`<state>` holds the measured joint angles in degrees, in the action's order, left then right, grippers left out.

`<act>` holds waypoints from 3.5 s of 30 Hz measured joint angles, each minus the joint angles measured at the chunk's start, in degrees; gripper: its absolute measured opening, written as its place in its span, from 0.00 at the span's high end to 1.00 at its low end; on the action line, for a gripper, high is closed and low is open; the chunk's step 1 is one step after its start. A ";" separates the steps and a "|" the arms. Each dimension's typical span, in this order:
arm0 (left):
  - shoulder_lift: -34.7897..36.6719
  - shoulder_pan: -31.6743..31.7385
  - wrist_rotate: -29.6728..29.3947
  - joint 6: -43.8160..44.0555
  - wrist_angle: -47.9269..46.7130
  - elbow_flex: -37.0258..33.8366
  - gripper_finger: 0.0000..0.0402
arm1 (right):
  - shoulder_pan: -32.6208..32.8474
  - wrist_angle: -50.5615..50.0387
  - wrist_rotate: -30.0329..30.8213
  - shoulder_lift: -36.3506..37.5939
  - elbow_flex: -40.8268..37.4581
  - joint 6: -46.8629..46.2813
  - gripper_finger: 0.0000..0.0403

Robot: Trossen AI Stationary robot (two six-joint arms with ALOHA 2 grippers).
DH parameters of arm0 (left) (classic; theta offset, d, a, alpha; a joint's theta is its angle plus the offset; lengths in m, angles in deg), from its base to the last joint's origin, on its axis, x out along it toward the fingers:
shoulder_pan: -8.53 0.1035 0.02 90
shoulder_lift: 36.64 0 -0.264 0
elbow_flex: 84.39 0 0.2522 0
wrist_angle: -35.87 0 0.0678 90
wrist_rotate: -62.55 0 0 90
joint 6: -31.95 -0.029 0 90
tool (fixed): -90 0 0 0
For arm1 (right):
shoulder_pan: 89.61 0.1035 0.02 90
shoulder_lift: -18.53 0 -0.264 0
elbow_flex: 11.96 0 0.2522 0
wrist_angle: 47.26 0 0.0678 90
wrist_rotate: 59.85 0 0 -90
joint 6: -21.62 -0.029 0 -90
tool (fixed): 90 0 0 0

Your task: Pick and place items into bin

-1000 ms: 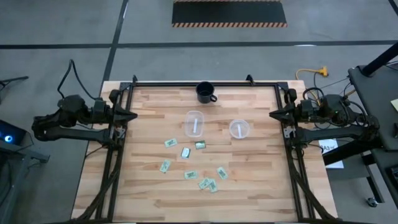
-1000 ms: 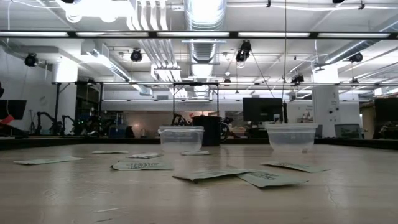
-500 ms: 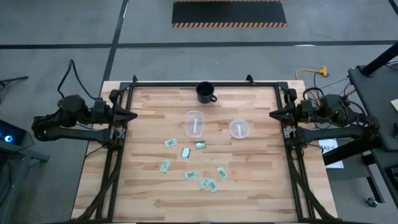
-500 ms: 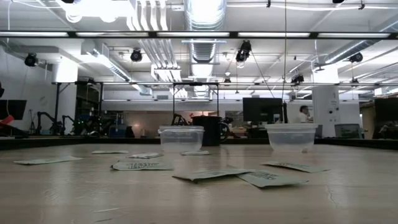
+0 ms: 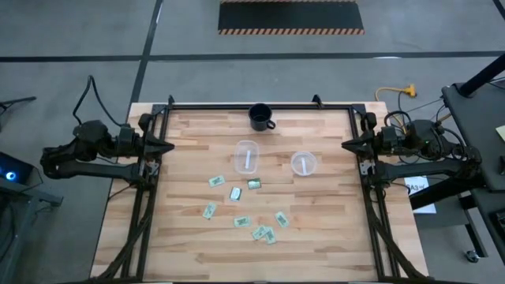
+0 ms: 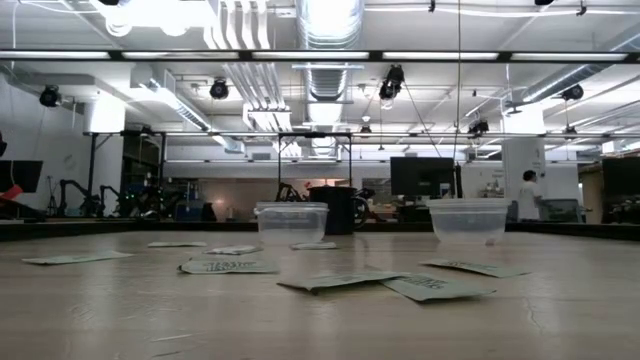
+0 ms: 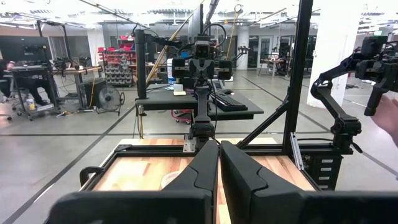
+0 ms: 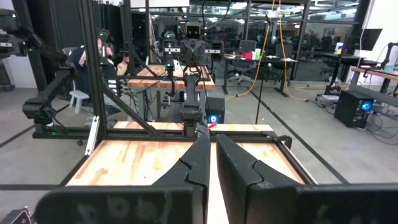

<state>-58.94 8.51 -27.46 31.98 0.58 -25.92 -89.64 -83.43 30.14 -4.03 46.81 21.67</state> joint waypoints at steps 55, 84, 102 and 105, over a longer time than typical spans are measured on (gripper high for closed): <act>13.42 0.00 3.41 -1.84 16.15 -26.96 1.00 | 0.00 2.97 0.02 -9.88 -0.06 0.40 0.96; 19.31 -0.01 6.73 1.16 18.18 -34.27 1.00 | 0.00 6.81 -0.04 -20.04 6.26 0.46 0.96; 19.03 -0.01 6.69 1.12 18.28 -34.27 1.00 | 0.02 -6.14 -6.49 -36.20 18.85 3.73 0.96; 19.07 -0.01 6.69 1.12 18.32 -34.27 1.00 | 0.24 -13.23 -6.49 -39.96 23.37 3.45 0.96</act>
<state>-39.87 8.50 -20.78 33.09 18.90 -60.19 -89.40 -96.67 23.65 -44.00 70.18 25.12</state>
